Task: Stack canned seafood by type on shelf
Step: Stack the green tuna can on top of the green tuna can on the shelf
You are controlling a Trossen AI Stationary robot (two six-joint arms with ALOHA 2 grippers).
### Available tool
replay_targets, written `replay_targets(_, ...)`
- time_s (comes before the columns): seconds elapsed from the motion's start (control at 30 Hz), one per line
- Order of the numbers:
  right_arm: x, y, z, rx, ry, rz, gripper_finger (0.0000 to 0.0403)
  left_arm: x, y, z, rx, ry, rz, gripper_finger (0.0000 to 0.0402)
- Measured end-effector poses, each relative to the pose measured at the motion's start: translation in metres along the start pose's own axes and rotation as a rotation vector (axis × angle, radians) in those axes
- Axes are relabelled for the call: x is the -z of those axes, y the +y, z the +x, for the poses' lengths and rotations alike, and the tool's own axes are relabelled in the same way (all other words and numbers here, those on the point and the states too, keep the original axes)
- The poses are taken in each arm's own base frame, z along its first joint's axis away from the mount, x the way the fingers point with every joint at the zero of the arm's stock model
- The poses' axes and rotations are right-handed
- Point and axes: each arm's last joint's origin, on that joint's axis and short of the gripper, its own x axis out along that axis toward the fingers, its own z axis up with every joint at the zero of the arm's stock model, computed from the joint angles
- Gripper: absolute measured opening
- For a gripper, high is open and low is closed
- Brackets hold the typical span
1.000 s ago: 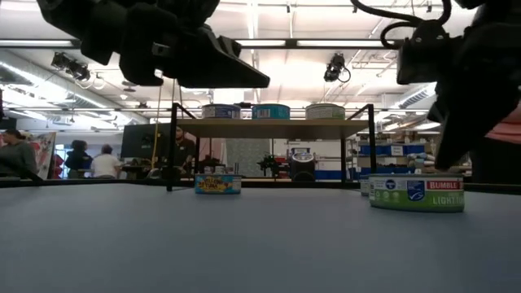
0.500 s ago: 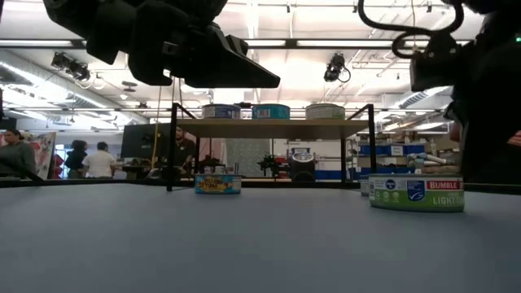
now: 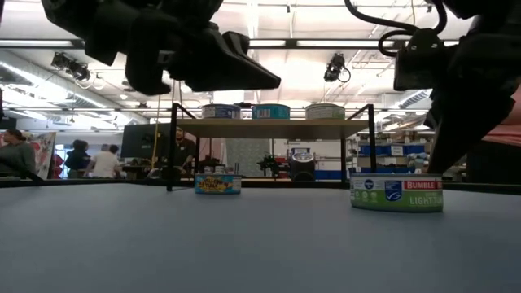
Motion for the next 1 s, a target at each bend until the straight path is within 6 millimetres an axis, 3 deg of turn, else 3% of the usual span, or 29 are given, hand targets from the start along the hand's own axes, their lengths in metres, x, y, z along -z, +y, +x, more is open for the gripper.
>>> replay_targets(0.3, 0.003, 0.000, 0.002, -0.009, -0.003, 0.010, 0.0000, 0.014, -0.009, 0.011, 0.007, 0.048, 0.024, 0.0055)
replay_targets(1.0, 0.006, 0.004, -0.002, -0.002, 0.018, 0.003, 0.0000, 0.013, -0.009, 0.011, 0.000, 0.034, 0.001, 0.0056)
